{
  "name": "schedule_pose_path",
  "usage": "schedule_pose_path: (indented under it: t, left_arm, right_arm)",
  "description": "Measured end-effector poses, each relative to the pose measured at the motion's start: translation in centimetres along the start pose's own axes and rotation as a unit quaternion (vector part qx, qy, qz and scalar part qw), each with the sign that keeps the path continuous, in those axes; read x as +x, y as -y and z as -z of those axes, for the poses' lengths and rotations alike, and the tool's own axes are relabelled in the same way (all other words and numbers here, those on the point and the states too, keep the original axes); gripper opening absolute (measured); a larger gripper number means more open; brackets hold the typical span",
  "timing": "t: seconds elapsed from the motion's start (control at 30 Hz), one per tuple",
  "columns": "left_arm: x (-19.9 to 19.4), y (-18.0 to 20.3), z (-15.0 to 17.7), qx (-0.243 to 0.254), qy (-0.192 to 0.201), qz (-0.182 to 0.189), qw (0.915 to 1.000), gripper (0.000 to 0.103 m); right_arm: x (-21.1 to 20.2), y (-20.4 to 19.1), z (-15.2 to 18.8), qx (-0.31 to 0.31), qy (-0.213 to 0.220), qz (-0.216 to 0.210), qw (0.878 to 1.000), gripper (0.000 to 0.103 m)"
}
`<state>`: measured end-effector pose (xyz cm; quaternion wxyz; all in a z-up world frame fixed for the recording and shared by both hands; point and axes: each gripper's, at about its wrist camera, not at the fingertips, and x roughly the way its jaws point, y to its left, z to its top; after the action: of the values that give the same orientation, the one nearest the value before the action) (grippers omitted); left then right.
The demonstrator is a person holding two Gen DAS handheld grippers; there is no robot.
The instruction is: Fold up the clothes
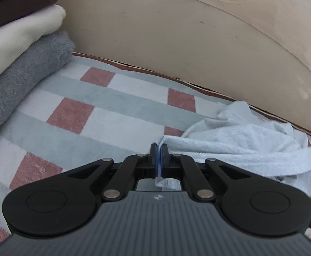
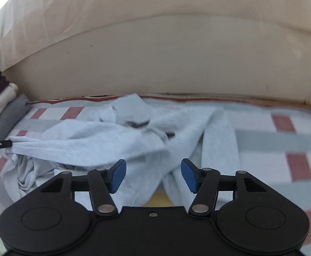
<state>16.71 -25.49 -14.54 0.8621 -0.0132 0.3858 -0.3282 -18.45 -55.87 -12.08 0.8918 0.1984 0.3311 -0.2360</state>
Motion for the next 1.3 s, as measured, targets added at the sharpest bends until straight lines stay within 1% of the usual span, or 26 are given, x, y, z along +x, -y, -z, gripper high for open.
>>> schedule_pose_path:
  t: [0.17, 0.27, 0.37, 0.4, 0.43, 0.47, 0.5, 0.57, 0.7, 0.77, 0.83, 0.9, 0.93, 0.97, 1.0, 1.03, 1.1, 1.17, 1.23, 1.27, 1.3]
  left_arm:
    - [0.6, 0.0, 0.3, 0.022, -0.011, -0.008, 0.9997, 0.002]
    - [0.9, -0.1, 0.5, 0.033, -0.018, -0.012, 0.9992, 0.002]
    - [1.3, -0.5, 0.6, 0.023, -0.027, -0.006, 0.9994, 0.002]
    - [1.3, -0.7, 0.5, 0.016, -0.027, -0.003, 0.9995, 0.002]
    - [1.2, -1.0, 0.4, 0.007, -0.026, 0.002, 0.9996, 0.002]
    - [1.1, -1.3, 0.3, -0.001, -0.025, 0.006, 0.9997, 0.002]
    - [1.0, -1.6, 0.2, -0.010, -0.024, 0.010, 0.9996, 0.002]
    - [0.6, -2.1, 0.0, -0.021, -0.019, 0.013, 0.9995, 0.002]
    - [-0.2, -2.7, -0.4, -0.033, -0.009, 0.014, 0.9993, 0.002]
    - [-0.3, -2.6, -0.4, -0.031, -0.011, 0.018, 0.9993, 0.002]
    - [-0.4, -2.5, -0.4, -0.028, -0.012, 0.021, 0.9993, 0.002]
    - [-0.5, -2.3, -0.4, -0.024, -0.014, 0.023, 0.9994, 0.002]
    - [-0.3, -2.0, -0.3, -0.017, -0.017, 0.020, 0.9995, 0.002]
    - [-0.1, -1.7, -0.1, -0.010, -0.020, 0.016, 0.9996, 0.002]
    - [0.1, -1.5, 0.0, -0.003, -0.023, 0.012, 0.9997, 0.002]
    - [0.3, -1.2, 0.1, 0.005, -0.026, 0.007, 0.9996, 0.002]
    - [0.7, -0.8, 0.4, 0.022, -0.031, -0.008, 0.9992, 0.002]
    - [1.1, -0.6, 0.6, 0.038, -0.044, -0.026, 0.9980, 0.002]
    - [1.5, -0.5, 0.7, 0.053, -0.054, -0.042, 0.9962, 0.003]
    - [1.5, -0.5, 0.8, 0.054, -0.055, -0.044, 0.9961, 0.003]
    - [1.6, -0.6, 0.7, 0.049, -0.057, -0.042, 0.9963, 0.003]
  right_arm:
    - [2.5, 2.6, 2.4, 0.090, -0.032, -0.040, 0.995, 0.063]
    - [4.2, 3.5, 3.1, 0.150, -0.043, -0.087, 0.984, 0.063]
    - [7.1, 2.8, 2.1, 0.178, -0.087, -0.136, 0.971, 0.063]
    - [7.0, 1.9, 1.8, 0.157, -0.083, -0.126, 0.976, 0.062]
    - [6.9, 0.9, 1.4, 0.133, -0.079, -0.113, 0.981, 0.046]
    - [6.8, -0.1, 1.1, 0.109, -0.074, -0.100, 0.986, 0.015]
    - [5.9, -1.0, 1.0, 0.079, -0.066, -0.088, 0.991, 0.011]
    - [3.9, -2.8, 0.8, 0.017, -0.047, -0.063, 0.997, 0.010]
    - [-1.6, -4.3, 1.2, -0.030, -0.021, 0.002, 0.999, 0.008]
    - [-3.0, -4.7, 1.1, -0.065, -0.025, 0.051, 0.996, 0.008]
    - [-3.6, -4.9, 0.9, -0.088, -0.036, 0.087, 0.992, 0.008]
    - [-3.3, -4.4, 0.8, -0.085, -0.046, 0.112, 0.989, 0.010]
    - [-2.8, -4.1, 0.8, -0.075, -0.051, 0.124, 0.988, 0.014]
    - [-2.2, -3.8, 0.8, -0.063, -0.056, 0.136, 0.987, 0.024]
    - [-1.8, -3.2, 1.0, -0.046, -0.059, 0.140, 0.987, 0.029]
    - [-1.1, -2.9, 1.4, -0.031, -0.062, 0.137, 0.988, 0.028]
    - [-0.9, -2.5, 1.9, -0.020, -0.058, 0.132, 0.989, 0.026]
    - [-0.8, -2.1, 2.3, -0.010, -0.054, 0.126, 0.991, 0.026]
    - [-1.1, -2.2, 2.4, -0.011, -0.027, 0.106, 0.994, 0.026]
    - [-1.2, -2.4, 2.4, -0.011, -0.019, 0.093, 0.995, 0.028]
    - [-1.2, -2.3, 2.4, -0.007, -0.021, 0.075, 0.997, 0.031]
